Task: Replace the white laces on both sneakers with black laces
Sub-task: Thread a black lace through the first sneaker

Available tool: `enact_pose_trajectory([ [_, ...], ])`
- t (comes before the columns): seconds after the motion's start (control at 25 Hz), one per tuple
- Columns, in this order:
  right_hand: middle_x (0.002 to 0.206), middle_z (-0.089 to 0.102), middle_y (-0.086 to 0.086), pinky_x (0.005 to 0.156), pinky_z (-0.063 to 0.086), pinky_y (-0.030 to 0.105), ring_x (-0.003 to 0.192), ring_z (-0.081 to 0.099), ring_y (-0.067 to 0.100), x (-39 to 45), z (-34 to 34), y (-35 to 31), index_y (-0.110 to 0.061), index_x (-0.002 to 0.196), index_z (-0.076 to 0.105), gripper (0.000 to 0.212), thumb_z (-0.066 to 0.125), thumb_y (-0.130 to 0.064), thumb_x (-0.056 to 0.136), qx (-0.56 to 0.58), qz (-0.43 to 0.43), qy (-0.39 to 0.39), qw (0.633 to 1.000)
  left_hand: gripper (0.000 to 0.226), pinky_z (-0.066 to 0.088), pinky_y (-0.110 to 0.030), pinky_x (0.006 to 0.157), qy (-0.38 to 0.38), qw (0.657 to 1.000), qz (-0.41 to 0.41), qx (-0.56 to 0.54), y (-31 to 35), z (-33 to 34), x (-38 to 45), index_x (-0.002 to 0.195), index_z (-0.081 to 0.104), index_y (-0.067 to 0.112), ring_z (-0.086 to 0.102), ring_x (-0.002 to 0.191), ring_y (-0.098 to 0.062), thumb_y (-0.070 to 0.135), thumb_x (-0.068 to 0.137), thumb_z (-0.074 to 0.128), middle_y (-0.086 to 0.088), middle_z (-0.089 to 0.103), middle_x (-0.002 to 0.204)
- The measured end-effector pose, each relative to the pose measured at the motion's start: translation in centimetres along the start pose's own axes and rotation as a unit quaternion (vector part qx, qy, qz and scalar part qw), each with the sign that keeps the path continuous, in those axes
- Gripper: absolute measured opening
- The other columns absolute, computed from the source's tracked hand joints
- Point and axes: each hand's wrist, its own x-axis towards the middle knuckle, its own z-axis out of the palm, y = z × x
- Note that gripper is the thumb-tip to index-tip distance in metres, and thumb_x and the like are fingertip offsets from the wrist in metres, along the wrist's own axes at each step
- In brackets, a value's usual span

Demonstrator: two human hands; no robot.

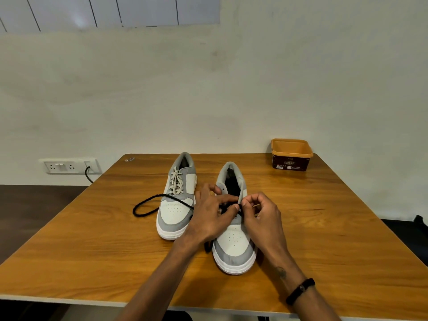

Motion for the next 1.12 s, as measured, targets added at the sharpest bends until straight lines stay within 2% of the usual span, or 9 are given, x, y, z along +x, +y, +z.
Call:
enact_pose_trajectory([
  [0.2, 0.097, 0.067, -0.006, 0.065, 0.052, 0.018, 0.085, 0.065, 0.007, 0.3, -0.3, -0.7, -0.023, 0.102, 0.062, 0.005, 0.059, -0.02, 0.105, -0.037, 0.01, -0.026, 0.999, 0.036, 0.043, -0.052, 0.113, 0.002, 1.0, 0.012, 0.026, -0.1, 0.0, -0.4, 0.13, 0.069, 0.04, 0.029, 0.137, -0.021, 0.05, 0.097, 0.059, 0.008, 0.031, 0.13],
  [0.28, 0.095, 0.068, -0.004, 0.064, 0.055, 0.021, 0.082, 0.066, 0.009, 0.2, -0.4, -0.8, -0.024, 0.101, 0.061, 0.006, 0.058, -0.021, 0.105, -0.028, 0.013, -0.031, 0.999, 0.034, 0.045, -0.05, 0.112, 0.033, 0.999, 0.006, 0.04, 0.3, 0.1, -0.6, 0.132, 0.068, 0.039, 0.031, 0.136, -0.021, 0.047, 0.099, 0.064, 0.005, 0.033, 0.134],
  [0.4, 0.091, 0.068, -0.002, 0.064, 0.058, 0.026, 0.079, 0.068, 0.013, -0.1, -0.5, -0.9, -0.024, 0.101, 0.058, 0.007, 0.055, -0.026, 0.106, -0.019, 0.016, -0.013, 1.0, 0.032, 0.047, -0.047, 0.105, 0.096, 0.993, 0.012, 0.063, 0.5, 0.0, -1.0, 0.123, 0.071, 0.039, 0.037, 0.127, -0.018, 0.051, 0.093, 0.071, 0.003, 0.041, 0.134],
  [0.56, 0.091, 0.072, 0.003, 0.069, 0.063, 0.033, 0.078, 0.073, 0.019, 0.8, -1.9, -1.5, -0.02, 0.105, 0.061, 0.009, 0.054, -0.026, 0.107, 0.097, 0.08, 0.045, 0.991, 0.032, 0.046, -0.044, 0.103, 0.086, 0.991, 0.021, 0.105, 0.0, -0.5, -1.2, 0.122, 0.066, 0.044, 0.038, 0.125, -0.014, 0.059, 0.093, 0.066, 0.007, 0.048, 0.133],
  [0.64, 0.094, 0.074, -0.004, 0.074, 0.063, 0.032, 0.084, 0.073, 0.013, 1.1, -2.5, -1.2, -0.027, 0.104, 0.07, 0.007, 0.064, -0.03, 0.103, 0.062, 0.07, 0.021, 0.995, 0.032, 0.045, -0.044, 0.104, 0.08, 0.991, 0.019, 0.103, 0.1, -0.4, -1.2, 0.123, 0.065, 0.044, 0.038, 0.125, -0.013, 0.058, 0.093, 0.066, 0.008, 0.047, 0.133],
  [0.76, 0.098, 0.076, -0.015, 0.076, 0.062, 0.026, 0.092, 0.072, 0.003, 0.6, -2.2, -0.8, -0.033, 0.108, 0.076, 0.014, 0.073, -0.039, 0.097, 0.01, 0.041, -0.059, 0.997, 0.03, 0.047, -0.044, 0.102, 0.075, 0.992, 0.025, 0.097, 0.1, -0.2, -1.3, 0.124, 0.065, 0.042, 0.037, 0.125, -0.014, 0.054, 0.097, 0.064, 0.006, 0.044, 0.132],
  [0.96, 0.092, 0.074, -0.011, 0.074, 0.058, 0.022, 0.086, 0.069, -0.003, 0.6, -1.5, -0.9, -0.027, 0.099, 0.072, 0.006, 0.067, -0.025, 0.102, -0.035, 0.0, -0.045, 0.998, 0.031, 0.048, -0.045, 0.102, 0.068, 0.992, 0.023, 0.101, -0.2, 0.1, -1.7, 0.129, 0.062, 0.046, 0.038, 0.127, -0.015, 0.056, 0.1, 0.058, 0.005, 0.043, 0.133],
  [1.04, 0.092, 0.072, -0.009, 0.075, 0.06, 0.026, 0.085, 0.069, 0.0, 0.4, -1.6, -0.8, -0.027, 0.1, 0.068, 0.007, 0.063, -0.025, 0.104, -0.036, 0.001, -0.02, 0.999, 0.033, 0.048, -0.044, 0.101, 0.08, 0.99, 0.022, 0.111, -0.5, 0.1, -1.8, 0.129, 0.061, 0.048, 0.041, 0.126, -0.013, 0.062, 0.099, 0.055, 0.007, 0.045, 0.132],
  [1.12, 0.095, 0.074, -0.003, 0.081, 0.064, 0.038, 0.086, 0.074, 0.006, 0.3, -1.8, -0.8, -0.022, 0.104, 0.066, 0.009, 0.058, -0.025, 0.107, 0.043, 0.048, 0.014, 0.998, 0.035, 0.047, -0.042, 0.103, 0.088, 0.989, 0.023, 0.118, -0.8, 0.2, -2.0, 0.129, 0.061, 0.049, 0.044, 0.125, -0.011, 0.065, 0.099, 0.052, 0.008, 0.048, 0.132],
])
